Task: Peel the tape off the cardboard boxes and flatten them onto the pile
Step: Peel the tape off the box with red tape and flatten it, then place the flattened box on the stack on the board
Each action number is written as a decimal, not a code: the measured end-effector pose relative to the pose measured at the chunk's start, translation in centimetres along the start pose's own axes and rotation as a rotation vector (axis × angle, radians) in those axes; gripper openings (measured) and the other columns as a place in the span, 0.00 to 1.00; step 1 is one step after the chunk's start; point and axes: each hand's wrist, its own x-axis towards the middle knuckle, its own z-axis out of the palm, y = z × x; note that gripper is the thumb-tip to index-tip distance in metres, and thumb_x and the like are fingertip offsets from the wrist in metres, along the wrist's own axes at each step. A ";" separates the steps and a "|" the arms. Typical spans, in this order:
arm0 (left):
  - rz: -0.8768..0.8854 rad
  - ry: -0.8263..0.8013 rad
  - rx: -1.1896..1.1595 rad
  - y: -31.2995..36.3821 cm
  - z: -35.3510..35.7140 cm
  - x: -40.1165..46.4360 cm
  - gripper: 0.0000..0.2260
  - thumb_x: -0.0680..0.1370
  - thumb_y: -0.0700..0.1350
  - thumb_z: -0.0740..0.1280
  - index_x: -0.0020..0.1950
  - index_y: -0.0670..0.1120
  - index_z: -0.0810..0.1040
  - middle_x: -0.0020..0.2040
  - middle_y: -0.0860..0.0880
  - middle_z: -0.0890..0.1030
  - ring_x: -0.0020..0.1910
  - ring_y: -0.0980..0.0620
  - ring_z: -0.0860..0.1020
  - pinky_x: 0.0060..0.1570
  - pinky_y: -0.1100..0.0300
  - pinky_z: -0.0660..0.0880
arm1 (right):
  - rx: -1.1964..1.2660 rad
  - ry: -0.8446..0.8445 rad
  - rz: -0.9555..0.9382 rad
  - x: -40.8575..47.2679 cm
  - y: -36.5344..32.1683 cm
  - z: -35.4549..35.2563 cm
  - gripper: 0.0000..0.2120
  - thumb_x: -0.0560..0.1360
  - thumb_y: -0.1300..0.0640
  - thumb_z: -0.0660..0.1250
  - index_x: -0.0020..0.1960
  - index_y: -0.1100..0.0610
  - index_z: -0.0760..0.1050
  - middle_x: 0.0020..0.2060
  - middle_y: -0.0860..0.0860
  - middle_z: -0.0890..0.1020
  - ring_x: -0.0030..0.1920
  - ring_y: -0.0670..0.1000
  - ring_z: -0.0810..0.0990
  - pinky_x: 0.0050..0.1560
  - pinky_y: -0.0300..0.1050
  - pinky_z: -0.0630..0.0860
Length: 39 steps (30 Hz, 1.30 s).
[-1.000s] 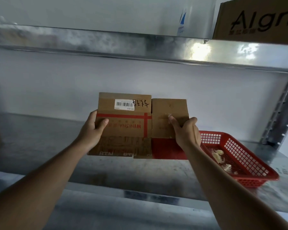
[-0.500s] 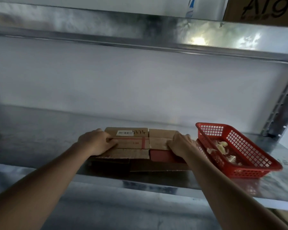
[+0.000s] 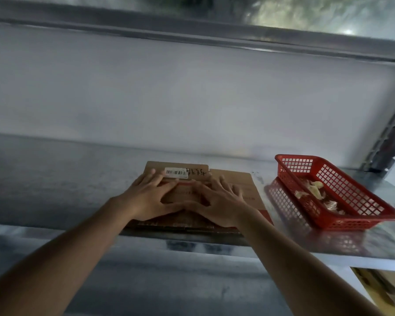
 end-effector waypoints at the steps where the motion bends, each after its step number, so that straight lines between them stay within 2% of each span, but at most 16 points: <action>1: 0.005 0.000 -0.003 -0.5 0.2 0.0 0.48 0.66 0.87 0.42 0.82 0.67 0.40 0.85 0.50 0.39 0.83 0.47 0.38 0.80 0.44 0.41 | -0.022 -0.014 0.015 0.2 0.2 0.4 0.44 0.66 0.14 0.36 0.78 0.28 0.37 0.84 0.48 0.42 0.82 0.61 0.38 0.76 0.75 0.40; 7: 0.030 0.040 -0.048 -1.8 0.8 0.6 0.49 0.62 0.89 0.45 0.80 0.72 0.41 0.85 0.54 0.43 0.83 0.49 0.45 0.79 0.44 0.49 | -0.069 -0.031 0.039 0.8 0.8 1.0 0.45 0.65 0.13 0.35 0.78 0.30 0.34 0.84 0.45 0.43 0.83 0.56 0.42 0.79 0.69 0.43; 10: 0.057 0.025 -0.040 -2.1 1.0 0.9 0.50 0.62 0.89 0.44 0.81 0.70 0.39 0.85 0.55 0.42 0.83 0.47 0.45 0.79 0.40 0.53 | -0.014 0.032 0.110 0.1 2.4 0.6 0.49 0.67 0.15 0.33 0.81 0.37 0.36 0.84 0.47 0.45 0.83 0.54 0.43 0.80 0.66 0.46; 13: 0.074 0.016 -0.014 -2.1 1.0 1.0 0.53 0.62 0.89 0.42 0.82 0.66 0.37 0.85 0.54 0.40 0.83 0.47 0.44 0.79 0.41 0.52 | -0.040 0.005 0.229 -1.1 4.1 0.5 0.51 0.67 0.17 0.29 0.83 0.43 0.38 0.84 0.50 0.43 0.83 0.54 0.41 0.81 0.64 0.44; 17: 0.017 0.001 -0.028 -1.9 1.0 0.3 0.61 0.62 0.89 0.42 0.84 0.52 0.35 0.85 0.48 0.37 0.84 0.46 0.42 0.80 0.46 0.45 | -0.014 -0.001 0.264 -1.9 4.8 0.2 0.42 0.74 0.22 0.35 0.83 0.41 0.41 0.84 0.50 0.46 0.83 0.54 0.43 0.81 0.65 0.45; 20: -0.121 -0.008 -0.081 -2.4 1.0 -0.8 0.65 0.59 0.90 0.43 0.84 0.49 0.35 0.84 0.40 0.36 0.83 0.39 0.40 0.80 0.42 0.46 | -0.022 0.005 0.356 -3.0 5.8 0.1 0.41 0.75 0.23 0.40 0.83 0.40 0.44 0.83 0.58 0.51 0.83 0.59 0.46 0.79 0.69 0.51; 22: -0.191 0.000 -0.079 -2.9 0.9 -1.6 0.66 0.58 0.90 0.42 0.84 0.49 0.37 0.84 0.38 0.40 0.83 0.36 0.40 0.80 0.41 0.45 | -0.020 0.036 0.389 -3.7 6.0 0.2 0.40 0.76 0.23 0.42 0.82 0.41 0.50 0.80 0.60 0.59 0.81 0.63 0.56 0.77 0.69 0.58; 24: -0.217 0.006 -0.108 -3.0 0.8 -2.2 0.62 0.60 0.89 0.44 0.85 0.52 0.40 0.84 0.39 0.48 0.83 0.35 0.45 0.79 0.40 0.49 | -0.044 0.073 0.353 -4.0 5.9 -0.1 0.37 0.76 0.24 0.43 0.77 0.44 0.60 0.73 0.58 0.71 0.73 0.61 0.70 0.72 0.66 0.68; 26: -0.200 0.038 -0.139 -2.8 0.6 -2.7 0.58 0.63 0.87 0.48 0.85 0.53 0.47 0.81 0.41 0.59 0.80 0.36 0.56 0.77 0.40 0.58 | -0.004 0.119 0.363 -4.4 5.5 -0.4 0.36 0.76 0.24 0.46 0.72 0.47 0.66 0.65 0.54 0.78 0.64 0.58 0.77 0.67 0.63 0.73; 28: -0.159 0.082 -0.182 -2.3 0.4 -2.9 0.52 0.65 0.84 0.52 0.82 0.55 0.57 0.75 0.43 0.68 0.74 0.39 0.65 0.74 0.42 0.65 | -0.005 0.194 0.444 -5.0 5.2 -0.4 0.32 0.77 0.25 0.51 0.69 0.47 0.69 0.62 0.55 0.80 0.62 0.61 0.78 0.66 0.62 0.74; 31: -0.106 0.111 -0.355 -1.6 0.4 -3.0 0.40 0.71 0.76 0.62 0.77 0.55 0.69 0.71 0.49 0.74 0.69 0.46 0.72 0.73 0.46 0.68 | -0.008 0.241 0.467 -5.6 5.2 -0.1 0.31 0.78 0.27 0.55 0.68 0.49 0.71 0.60 0.56 0.81 0.62 0.62 0.79 0.67 0.61 0.73; 35: -0.125 0.130 -0.592 -1.0 0.7 -3.1 0.30 0.76 0.61 0.74 0.76 0.53 0.74 0.70 0.52 0.77 0.67 0.51 0.76 0.71 0.48 0.73 | 0.191 0.296 0.398 -5.6 5.1 -0.1 0.35 0.75 0.27 0.63 0.68 0.52 0.73 0.56 0.54 0.83 0.55 0.57 0.82 0.61 0.58 0.79; 39: -0.167 0.233 -0.690 -0.4 0.7 -3.6 0.29 0.74 0.54 0.79 0.72 0.51 0.77 0.65 0.54 0.80 0.64 0.52 0.78 0.60 0.61 0.74 | 0.313 0.441 0.408 -6.6 4.6 -0.7 0.37 0.65 0.30 0.77 0.67 0.50 0.76 0.58 0.51 0.83 0.58 0.53 0.79 0.57 0.50 0.78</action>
